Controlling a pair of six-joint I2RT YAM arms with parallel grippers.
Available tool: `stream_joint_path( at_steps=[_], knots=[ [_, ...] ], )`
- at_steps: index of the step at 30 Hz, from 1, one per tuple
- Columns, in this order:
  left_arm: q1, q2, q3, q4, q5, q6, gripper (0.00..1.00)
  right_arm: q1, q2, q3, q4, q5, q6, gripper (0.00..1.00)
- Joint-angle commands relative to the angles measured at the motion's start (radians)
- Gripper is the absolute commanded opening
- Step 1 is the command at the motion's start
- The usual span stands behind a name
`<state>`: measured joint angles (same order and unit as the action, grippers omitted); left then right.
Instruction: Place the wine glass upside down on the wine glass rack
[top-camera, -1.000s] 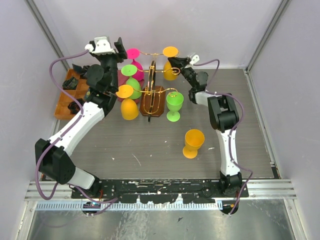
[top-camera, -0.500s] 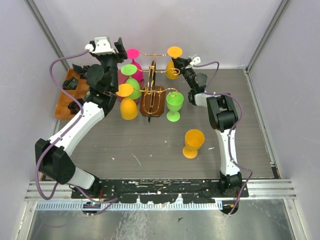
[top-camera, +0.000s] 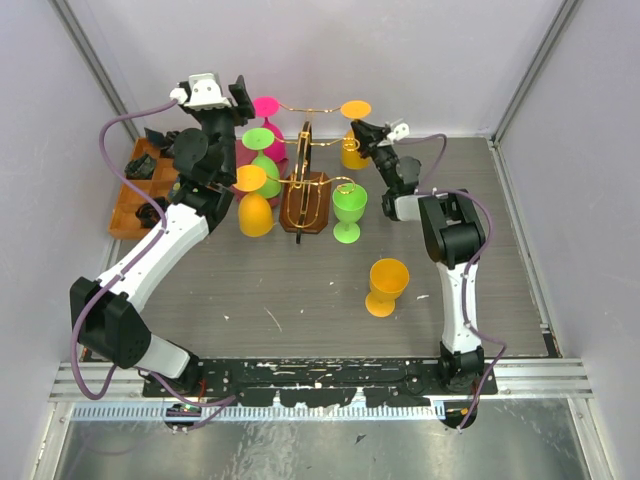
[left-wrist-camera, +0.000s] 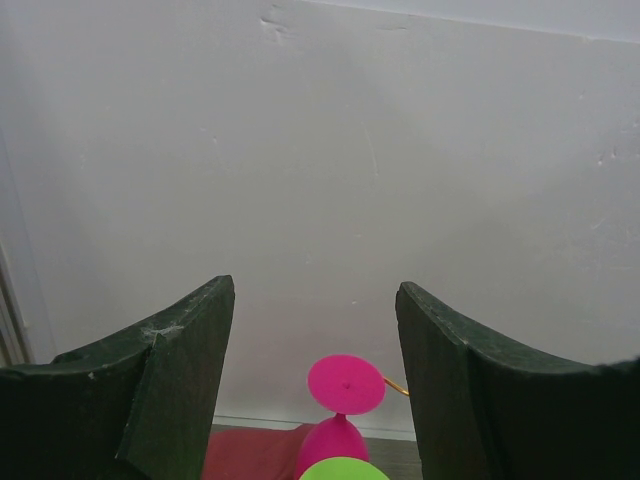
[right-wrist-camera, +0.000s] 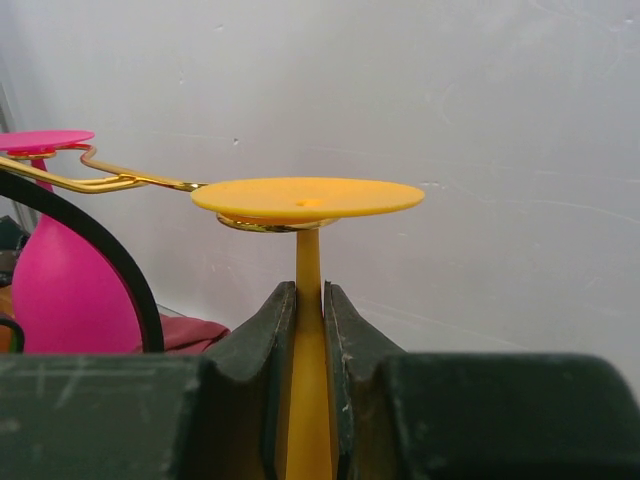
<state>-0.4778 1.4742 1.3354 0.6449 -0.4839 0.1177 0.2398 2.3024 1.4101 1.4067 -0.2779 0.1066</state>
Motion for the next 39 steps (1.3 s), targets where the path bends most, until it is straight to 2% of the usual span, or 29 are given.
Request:
stream_joint_path(
  at_steps=[1, 13, 15, 20, 28, 35, 39],
  knots=[
    [0.007, -0.007, -0.002, 0.014, 0.004, -0.011, 0.72, -0.001, -0.074, -0.037, 0.067, -0.017, 0.002, 0.01],
    [0.008, -0.008, 0.001, 0.003, 0.006, -0.01, 0.72, 0.037, -0.047, 0.025, 0.006, -0.127, -0.004, 0.01],
    [0.008, -0.009, 0.002, 0.0, 0.007, -0.011, 0.72, 0.043, -0.045, 0.033, 0.006, -0.128, -0.003, 0.06],
    [0.007, -0.006, 0.002, -0.009, 0.012, -0.023, 0.73, 0.046, -0.059, 0.012, 0.017, -0.126, 0.001, 0.26],
    [0.008, -0.016, -0.001, -0.053, 0.023, -0.033, 0.74, 0.031, -0.129, -0.122, 0.067, -0.029, -0.002, 0.5],
    [0.01, -0.031, 0.038, -0.193, 0.196, -0.012, 0.77, -0.015, -0.226, -0.278, 0.122, 0.048, 0.011, 0.62],
    [0.01, -0.04, 0.071, -0.312, 0.485, 0.028, 0.75, -0.044, -0.311, -0.36, 0.106, 0.092, 0.004, 0.65]
  ],
)
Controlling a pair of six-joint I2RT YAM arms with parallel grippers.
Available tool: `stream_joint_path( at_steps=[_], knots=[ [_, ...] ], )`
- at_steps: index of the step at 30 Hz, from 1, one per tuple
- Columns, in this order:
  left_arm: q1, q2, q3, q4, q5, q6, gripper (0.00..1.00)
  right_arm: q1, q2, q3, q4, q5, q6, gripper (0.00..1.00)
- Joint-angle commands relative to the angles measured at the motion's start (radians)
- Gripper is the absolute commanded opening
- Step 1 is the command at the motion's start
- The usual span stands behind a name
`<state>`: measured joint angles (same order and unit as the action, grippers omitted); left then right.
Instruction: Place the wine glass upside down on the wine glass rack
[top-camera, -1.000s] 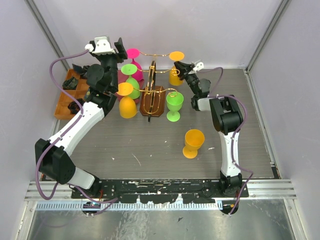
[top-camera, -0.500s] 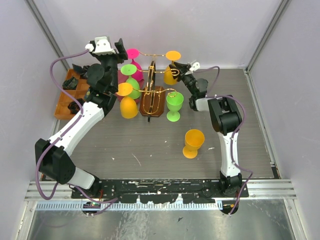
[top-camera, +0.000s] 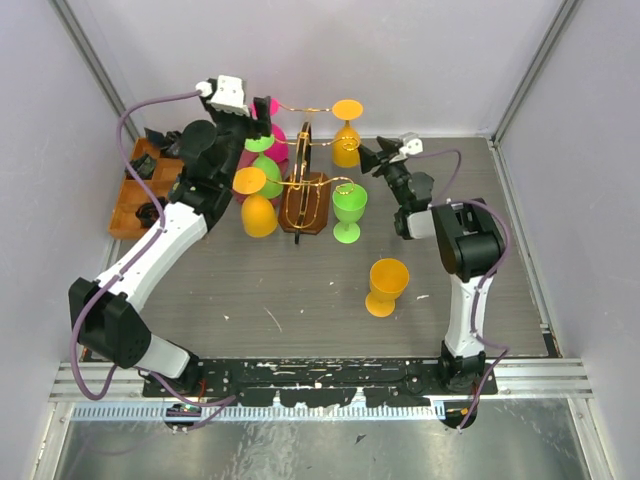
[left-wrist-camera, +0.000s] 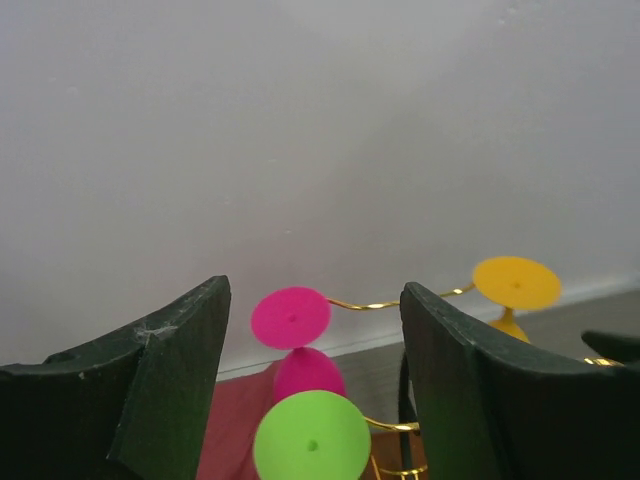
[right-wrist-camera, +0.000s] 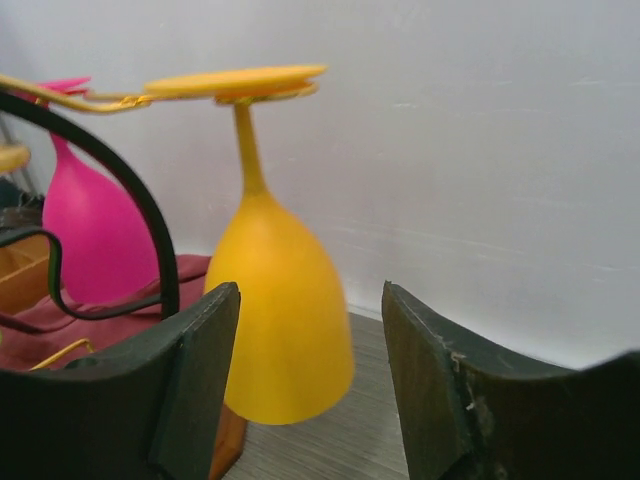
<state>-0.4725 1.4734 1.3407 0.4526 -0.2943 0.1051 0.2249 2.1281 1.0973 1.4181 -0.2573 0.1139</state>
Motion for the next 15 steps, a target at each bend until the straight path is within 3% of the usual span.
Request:
stream_joint_path(
  at_steps=[1, 5, 9, 12, 15],
  knots=[
    [0.002, -0.043, 0.074, -0.15, 0.412, 0.042, 0.75, -0.037, -0.158, -0.067, 0.086, 0.085, -0.007, 0.65],
    [-0.031, -0.065, 0.064, -0.211, 0.634, 0.066, 0.73, -0.065, -0.247, -0.122, -0.016, 0.136, -0.023, 0.67],
    [-0.13, -0.079, 0.041, -0.344, 0.672, 0.231, 0.74, -0.085, -0.33, -0.129, -0.189, 0.173, -0.054, 0.71],
    [-0.189, -0.076, 0.03, -0.413, 0.683, 0.266, 0.75, -0.096, -0.394, -0.088, -0.396, 0.245, -0.046, 0.74],
    [-0.247, -0.07, 0.009, -0.414, 0.706, 0.259, 0.75, -0.11, -0.443, 0.028, -0.712, 0.34, -0.019, 0.76]
  ],
)
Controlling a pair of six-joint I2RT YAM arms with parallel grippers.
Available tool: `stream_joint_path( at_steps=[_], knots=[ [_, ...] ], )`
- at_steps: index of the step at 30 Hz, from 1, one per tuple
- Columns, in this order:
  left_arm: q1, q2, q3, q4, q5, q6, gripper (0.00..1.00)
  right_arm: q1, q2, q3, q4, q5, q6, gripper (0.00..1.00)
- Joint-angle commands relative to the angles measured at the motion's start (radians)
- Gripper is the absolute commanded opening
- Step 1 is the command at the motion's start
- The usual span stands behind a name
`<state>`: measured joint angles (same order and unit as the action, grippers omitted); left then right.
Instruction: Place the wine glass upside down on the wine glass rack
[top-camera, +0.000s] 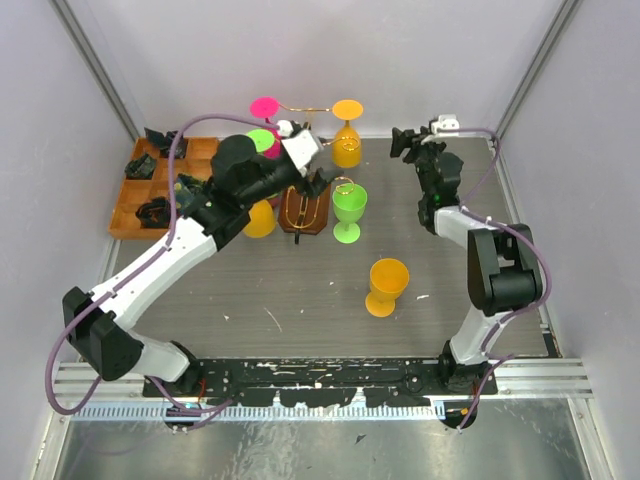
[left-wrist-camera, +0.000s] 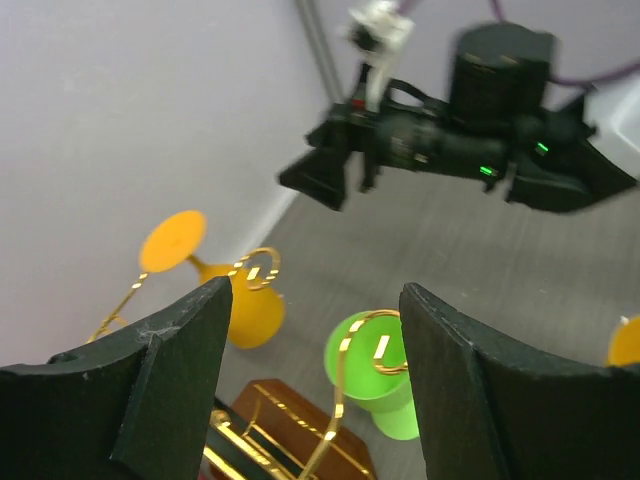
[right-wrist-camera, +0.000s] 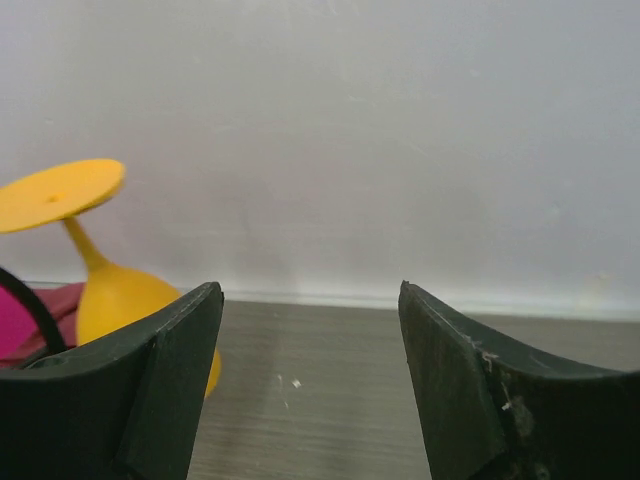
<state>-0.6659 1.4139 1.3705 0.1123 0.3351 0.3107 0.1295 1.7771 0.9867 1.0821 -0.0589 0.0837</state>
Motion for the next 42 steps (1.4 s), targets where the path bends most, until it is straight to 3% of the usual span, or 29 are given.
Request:
stream_joint_path(
  at_steps=[1, 13, 18, 25, 32, 42],
  knots=[
    [-0.072, -0.003, -0.018, -0.086, 0.082, 0.056, 0.75, -0.02, -0.103, 0.181, -0.47, 0.167, 0.022, 0.77],
    [-0.271, 0.211, 0.242, -0.445, 0.124, 0.141, 0.74, -0.114, -0.28, 0.336, -1.064, 0.349, 0.036, 0.8],
    [-0.335, 0.292, 0.354, -0.667, 0.18, 0.157, 0.71, -0.129, -0.375, 0.304, -1.167, 0.38, 0.006, 0.82],
    [-0.421, 0.367, 0.411, -0.848, 0.135, 0.158, 0.69, -0.163, -0.458, 0.296, -1.284, 0.394, 0.026, 0.83],
    [-0.456, 0.43, 0.417, -0.855, -0.027, 0.14, 0.63, -0.163, -0.526, 0.255, -1.309, 0.357, 0.051, 0.83],
    [-0.455, 0.424, 0.346, -0.649, -0.177, 0.062, 0.63, -0.163, -0.602, 0.228, -1.323, 0.341, 0.03, 0.83]
  ],
)
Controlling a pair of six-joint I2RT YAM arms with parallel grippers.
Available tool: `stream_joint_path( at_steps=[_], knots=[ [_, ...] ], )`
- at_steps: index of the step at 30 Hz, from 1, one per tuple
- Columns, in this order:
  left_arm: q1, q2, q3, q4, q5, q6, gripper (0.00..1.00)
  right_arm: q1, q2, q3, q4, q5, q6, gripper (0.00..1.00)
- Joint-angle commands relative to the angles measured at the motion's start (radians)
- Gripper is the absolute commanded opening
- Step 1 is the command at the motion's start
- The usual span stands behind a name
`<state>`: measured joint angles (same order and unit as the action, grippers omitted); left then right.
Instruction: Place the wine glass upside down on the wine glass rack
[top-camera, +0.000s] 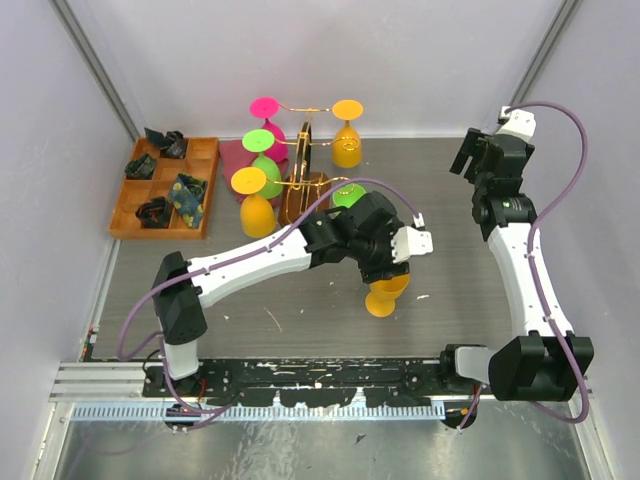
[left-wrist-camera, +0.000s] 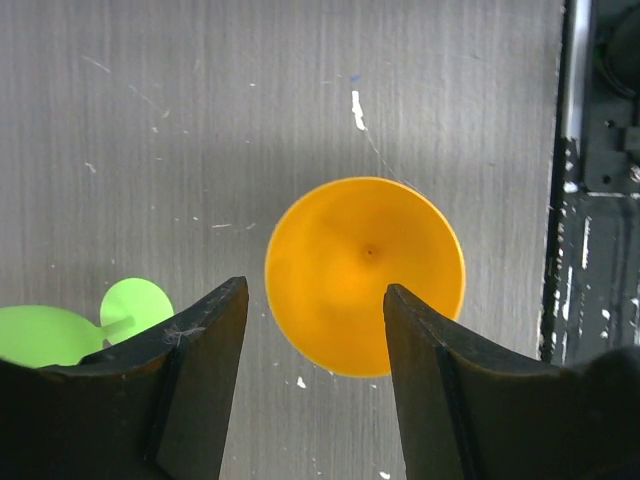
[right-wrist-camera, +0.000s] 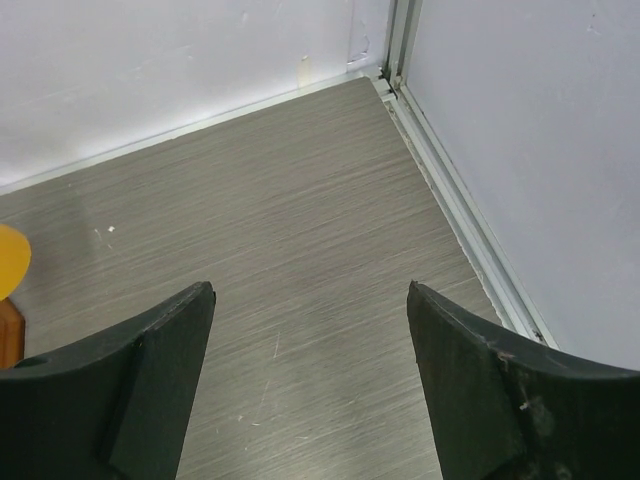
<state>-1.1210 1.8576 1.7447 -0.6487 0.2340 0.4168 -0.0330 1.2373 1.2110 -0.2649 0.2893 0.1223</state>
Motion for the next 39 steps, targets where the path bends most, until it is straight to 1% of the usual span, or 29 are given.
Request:
stream_joint_path(
  at_steps=[1, 9, 13, 17, 19, 20, 21, 23, 25, 26, 32, 34, 36, 39],
  knots=[
    [-0.001, -0.015, -0.031, 0.125, -0.079, -0.049, 0.64, -0.001, -0.067, 0.001, 0.023, -0.006, -0.01, 0.83],
    [0.0, 0.064, -0.031, 0.141, -0.036, -0.066, 0.65, -0.001, -0.105, -0.004, -0.002, -0.022, -0.017, 0.83],
    [0.0, 0.089, -0.048, 0.174, -0.042, -0.069, 0.65, -0.001, -0.119, -0.008, -0.004, -0.031, -0.015, 0.83],
    [0.0, 0.111, -0.044, 0.182, -0.054, -0.066, 0.63, -0.001, -0.125, -0.008, -0.004, -0.041, -0.011, 0.83],
    [0.0, 0.116, -0.041, 0.181, -0.054, -0.063, 0.55, -0.001, -0.125, -0.007, -0.003, -0.042, -0.01, 0.83],
    [0.0, 0.117, -0.037, 0.179, -0.054, -0.06, 0.49, -0.001, -0.125, -0.008, -0.003, -0.041, -0.011, 0.83],
    [-0.001, 0.119, -0.033, 0.175, -0.053, -0.057, 0.4, -0.001, -0.126, -0.008, -0.004, -0.04, -0.012, 0.83],
    [-0.001, 0.12, -0.023, 0.169, -0.052, -0.052, 0.2, -0.001, -0.125, -0.01, -0.004, -0.037, -0.015, 0.83],
    [0.0, 0.119, -0.017, 0.169, -0.049, -0.047, 0.03, -0.001, -0.122, -0.008, -0.004, -0.036, -0.013, 0.83],
    [-0.001, 0.118, -0.016, 0.171, -0.05, -0.046, 0.0, -0.001, -0.12, -0.007, -0.004, -0.038, -0.013, 0.83],
    [0.001, 0.085, -0.007, 0.203, -0.073, -0.025, 0.0, -0.001, -0.108, 0.02, -0.005, -0.06, 0.007, 0.83],
    [0.01, 0.056, 0.008, 0.225, -0.102, -0.012, 0.0, -0.001, -0.103, 0.042, -0.013, -0.103, 0.026, 0.83],
    [0.026, 0.014, 0.024, 0.269, -0.147, -0.004, 0.0, -0.001, -0.097, 0.072, -0.025, -0.134, 0.057, 0.83],
    [0.058, -0.067, 0.023, 0.382, -0.217, 0.011, 0.0, -0.001, -0.082, 0.118, -0.043, -0.193, 0.135, 0.83]
  ],
)
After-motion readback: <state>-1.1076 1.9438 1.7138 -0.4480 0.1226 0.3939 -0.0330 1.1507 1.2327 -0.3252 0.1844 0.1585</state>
